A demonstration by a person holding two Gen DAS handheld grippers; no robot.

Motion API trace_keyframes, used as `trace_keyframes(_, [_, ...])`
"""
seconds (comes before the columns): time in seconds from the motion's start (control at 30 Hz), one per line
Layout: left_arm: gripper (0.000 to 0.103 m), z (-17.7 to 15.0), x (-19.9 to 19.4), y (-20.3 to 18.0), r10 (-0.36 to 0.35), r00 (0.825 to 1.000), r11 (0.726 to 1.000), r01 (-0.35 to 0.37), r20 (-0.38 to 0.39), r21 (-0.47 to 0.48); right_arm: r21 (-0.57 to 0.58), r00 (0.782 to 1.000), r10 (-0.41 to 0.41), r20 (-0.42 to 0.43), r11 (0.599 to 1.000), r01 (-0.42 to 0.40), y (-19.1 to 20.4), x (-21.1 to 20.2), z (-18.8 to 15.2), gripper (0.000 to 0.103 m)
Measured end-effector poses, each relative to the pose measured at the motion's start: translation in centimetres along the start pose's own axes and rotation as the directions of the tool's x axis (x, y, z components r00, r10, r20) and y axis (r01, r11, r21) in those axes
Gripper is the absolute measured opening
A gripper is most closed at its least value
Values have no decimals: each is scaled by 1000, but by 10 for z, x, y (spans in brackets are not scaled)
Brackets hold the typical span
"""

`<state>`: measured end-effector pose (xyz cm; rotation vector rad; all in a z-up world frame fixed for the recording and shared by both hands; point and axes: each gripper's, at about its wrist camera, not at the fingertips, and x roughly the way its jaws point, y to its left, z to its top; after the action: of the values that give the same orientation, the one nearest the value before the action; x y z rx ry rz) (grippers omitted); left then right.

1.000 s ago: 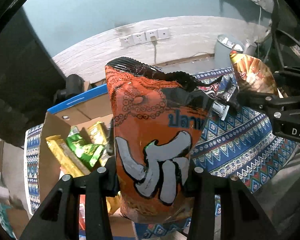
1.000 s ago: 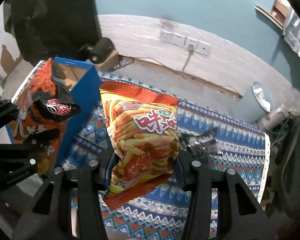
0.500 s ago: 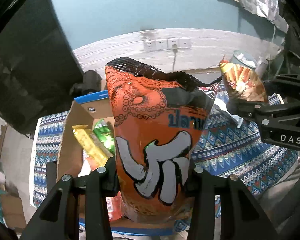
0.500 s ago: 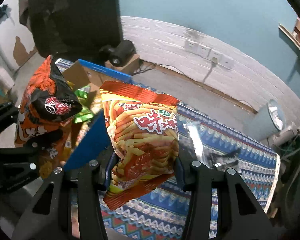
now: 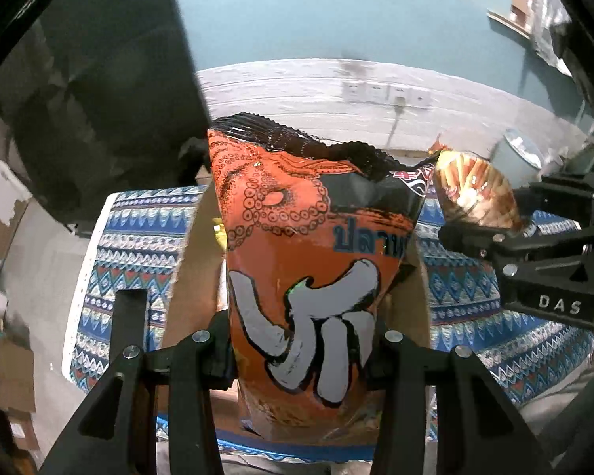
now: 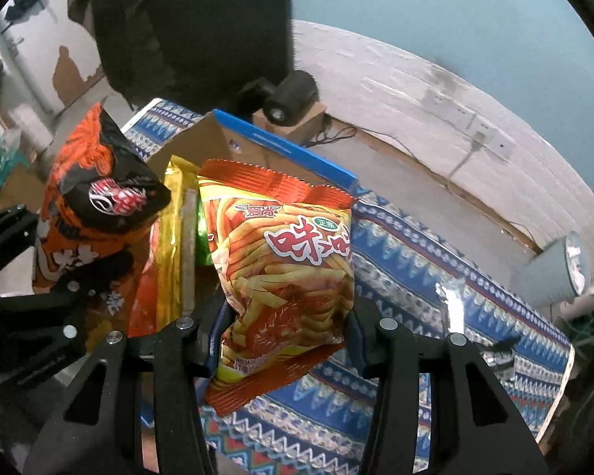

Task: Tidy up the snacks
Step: 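Lift both orange bags and carry them over the box, then open both tools to drop the orange bags into the box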

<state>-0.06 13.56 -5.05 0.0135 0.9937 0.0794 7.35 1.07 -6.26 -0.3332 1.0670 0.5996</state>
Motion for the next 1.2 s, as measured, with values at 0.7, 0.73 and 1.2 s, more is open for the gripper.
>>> trace_keyframes(0.7, [71,-2,28,38,109,991,989,-115,-74,-88,-70,994,61,-90,995,-67,23,36,24,72])
trace_keyframes(0.73, [72,-1,26,37,118,991,988,-123,-64,-89,-71,995,56,-88,996,-62,21,34,23,72])
trace_keyframes(1.2, [77,12,20,6,42,998,995,-46,-56,-84,39,997,6,-76,999,-3,-29,7,-6,75])
